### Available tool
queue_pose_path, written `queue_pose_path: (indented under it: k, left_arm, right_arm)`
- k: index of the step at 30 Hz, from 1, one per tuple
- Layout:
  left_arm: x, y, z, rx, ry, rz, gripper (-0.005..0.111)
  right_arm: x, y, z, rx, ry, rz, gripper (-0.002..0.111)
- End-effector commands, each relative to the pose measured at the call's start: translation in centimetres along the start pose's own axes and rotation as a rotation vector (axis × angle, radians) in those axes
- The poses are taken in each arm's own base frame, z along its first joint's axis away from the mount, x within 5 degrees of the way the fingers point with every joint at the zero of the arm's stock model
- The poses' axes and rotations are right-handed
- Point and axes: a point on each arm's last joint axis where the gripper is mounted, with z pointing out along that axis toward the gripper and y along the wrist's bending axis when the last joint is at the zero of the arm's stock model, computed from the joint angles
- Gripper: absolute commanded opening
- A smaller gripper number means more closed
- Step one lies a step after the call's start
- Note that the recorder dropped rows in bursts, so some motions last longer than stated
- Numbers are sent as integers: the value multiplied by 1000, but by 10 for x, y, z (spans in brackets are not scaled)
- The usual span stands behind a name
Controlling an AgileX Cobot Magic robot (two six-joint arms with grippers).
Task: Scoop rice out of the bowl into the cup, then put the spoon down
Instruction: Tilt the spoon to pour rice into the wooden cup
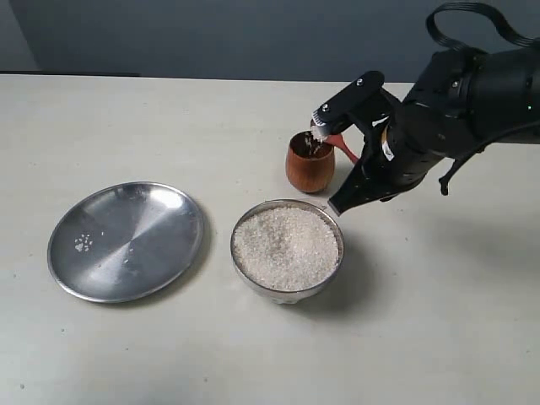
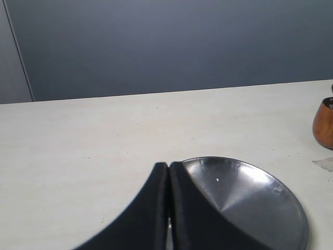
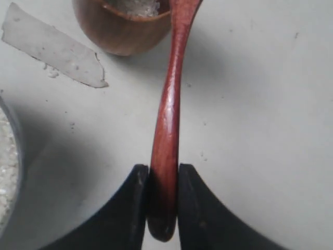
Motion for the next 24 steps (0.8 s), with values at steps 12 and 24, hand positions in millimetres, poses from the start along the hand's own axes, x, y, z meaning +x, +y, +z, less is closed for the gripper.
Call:
queue_pose_path:
  k: [12, 24]
  left_arm:
    - [0, 0, 0, 7, -8, 2, 0]
    - [0, 0, 0, 7, -8, 2, 0]
  right_arm:
    - [0, -6, -1, 52, 18, -64, -1]
    - [1, -8, -1, 69, 30, -152, -1]
